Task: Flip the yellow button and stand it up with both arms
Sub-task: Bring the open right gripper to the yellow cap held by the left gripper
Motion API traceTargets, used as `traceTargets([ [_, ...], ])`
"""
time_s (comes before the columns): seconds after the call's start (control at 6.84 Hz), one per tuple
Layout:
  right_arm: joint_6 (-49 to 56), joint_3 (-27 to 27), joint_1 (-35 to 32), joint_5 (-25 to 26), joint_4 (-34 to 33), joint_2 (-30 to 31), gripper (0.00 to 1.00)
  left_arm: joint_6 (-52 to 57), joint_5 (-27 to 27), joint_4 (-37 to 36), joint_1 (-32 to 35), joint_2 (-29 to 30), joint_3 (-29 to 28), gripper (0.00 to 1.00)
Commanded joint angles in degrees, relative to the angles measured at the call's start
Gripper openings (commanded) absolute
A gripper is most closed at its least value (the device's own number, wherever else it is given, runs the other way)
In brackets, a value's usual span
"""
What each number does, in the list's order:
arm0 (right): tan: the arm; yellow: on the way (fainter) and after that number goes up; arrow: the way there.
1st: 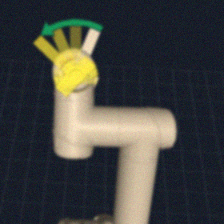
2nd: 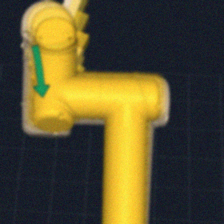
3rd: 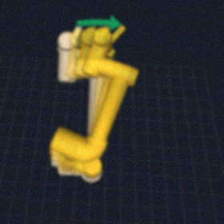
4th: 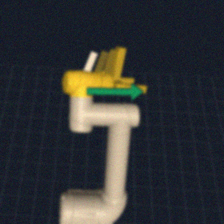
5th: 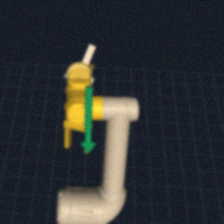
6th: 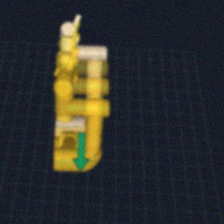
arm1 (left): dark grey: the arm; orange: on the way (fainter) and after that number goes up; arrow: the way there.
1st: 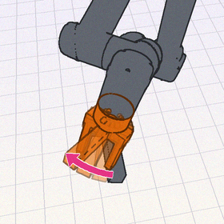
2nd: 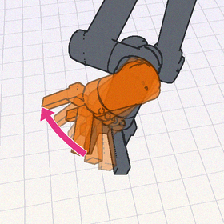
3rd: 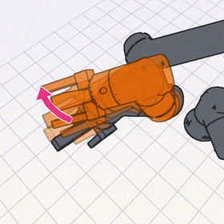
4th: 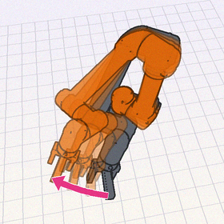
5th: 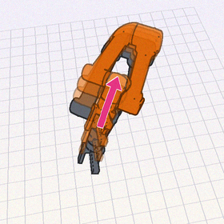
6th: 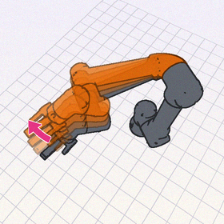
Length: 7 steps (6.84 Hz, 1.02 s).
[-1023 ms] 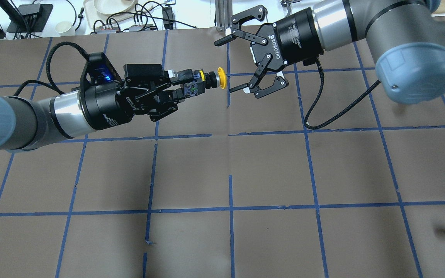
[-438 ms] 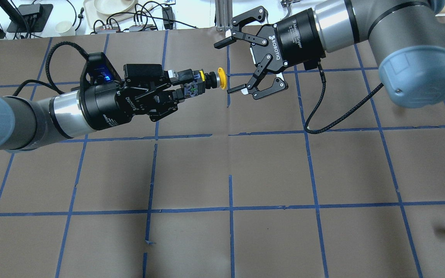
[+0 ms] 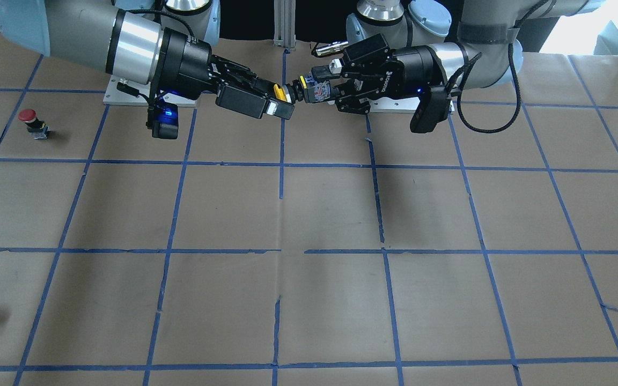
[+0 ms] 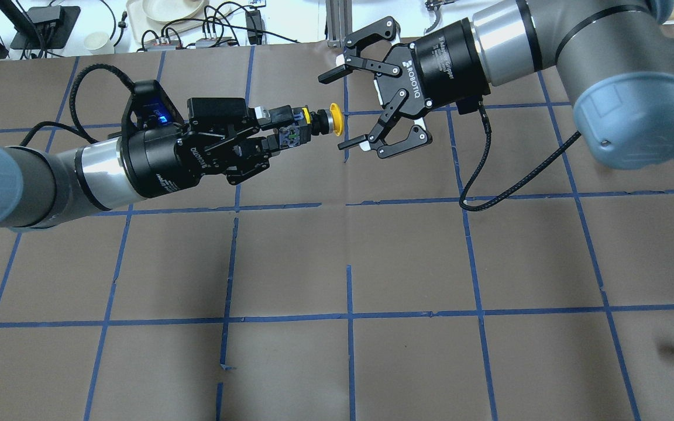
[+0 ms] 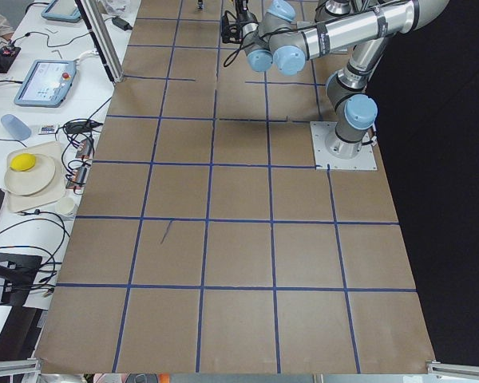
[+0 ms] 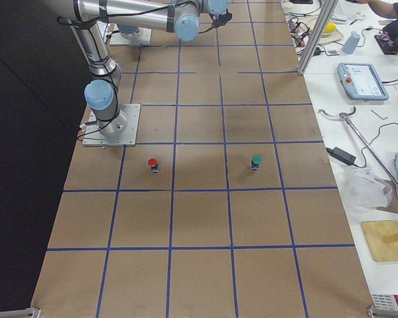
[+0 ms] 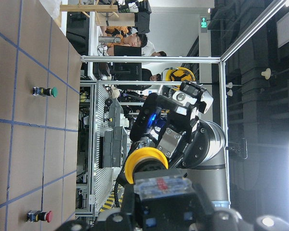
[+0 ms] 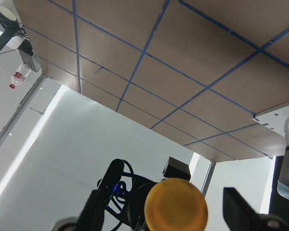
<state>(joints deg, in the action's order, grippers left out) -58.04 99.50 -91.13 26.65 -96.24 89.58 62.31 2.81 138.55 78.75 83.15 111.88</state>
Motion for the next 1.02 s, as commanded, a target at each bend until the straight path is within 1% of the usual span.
traceTargets([
  [0.0, -0.3, 0.4, -0.9, 0.1, 0.3, 0.1, 0.87, 0.0, 0.0, 0.1, 0.0, 0.0, 0.3, 0.02],
  [0.15, -0.3, 0.3, -0.8, 0.1, 0.9, -0.1, 0.87, 0.0, 0.0, 0.1, 0.0, 0.0, 0.3, 0.02],
  [0.44, -0.2, 0.2, -0.5, 0.1, 1.0, -0.1, 0.71, 0.0, 0.0, 0.1, 0.1, -0.1, 0.3, 0.02],
  [0.58, -0.3, 0.2, -0.5, 0.1, 1.0, 0.0, 0.50, 0.0, 0.0, 0.1, 0.1, -0.1, 0.3, 0.02],
  [0.73, -1.0, 0.2, -0.5, 0.1, 1.0, 0.0, 0.37, 0.0, 0.0, 0.1, 0.1, -0.1, 0.3, 0.02],
  [0.88, -2.2, 0.2, -0.3, 0.1, 1.0, 0.0, 0.33, 0.0, 0.0, 0.1, 0.1, -0.1, 0.3, 0.03],
])
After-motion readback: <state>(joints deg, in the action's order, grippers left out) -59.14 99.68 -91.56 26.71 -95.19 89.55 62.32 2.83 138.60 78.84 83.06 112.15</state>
